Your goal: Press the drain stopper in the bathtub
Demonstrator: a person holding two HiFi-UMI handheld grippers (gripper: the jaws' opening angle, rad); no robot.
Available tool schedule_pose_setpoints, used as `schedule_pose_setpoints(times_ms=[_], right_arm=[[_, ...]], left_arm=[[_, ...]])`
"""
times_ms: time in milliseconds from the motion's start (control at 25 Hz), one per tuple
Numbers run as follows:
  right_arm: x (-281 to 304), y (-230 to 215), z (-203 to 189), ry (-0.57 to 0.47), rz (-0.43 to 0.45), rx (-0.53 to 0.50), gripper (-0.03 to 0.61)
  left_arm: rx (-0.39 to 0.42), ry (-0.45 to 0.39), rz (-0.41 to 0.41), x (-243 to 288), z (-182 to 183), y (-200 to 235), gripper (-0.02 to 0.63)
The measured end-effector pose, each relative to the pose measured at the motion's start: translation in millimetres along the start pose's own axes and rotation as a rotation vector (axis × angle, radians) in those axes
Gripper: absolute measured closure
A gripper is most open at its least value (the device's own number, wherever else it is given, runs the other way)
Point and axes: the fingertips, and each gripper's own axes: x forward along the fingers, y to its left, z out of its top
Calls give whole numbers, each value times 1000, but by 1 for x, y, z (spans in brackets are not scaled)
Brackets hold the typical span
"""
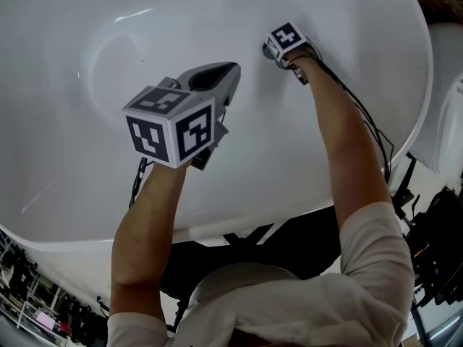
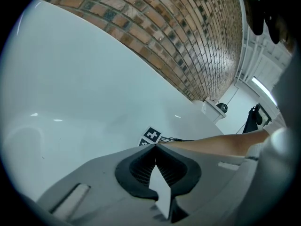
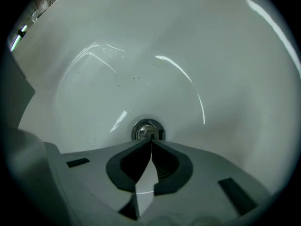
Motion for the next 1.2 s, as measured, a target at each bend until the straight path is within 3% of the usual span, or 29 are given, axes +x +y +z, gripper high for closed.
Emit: schedule_pose_setpoints(times_ms=[200,440,920,1200], right_arm=[[23,7,-6,-8,58,90,563],[27,14,-7,4,104,76,564],[25,25,1,-19,57,54,563],[25,28,-2,44,65,79,563]], left_arm=[[-5,2,-7,1,-1,-4,604],[-4,2,-19,0,0,-7,604],[-20,5,-31,-1,-5,-7,604],[-26,2,-36,-4,-5,-11,604]])
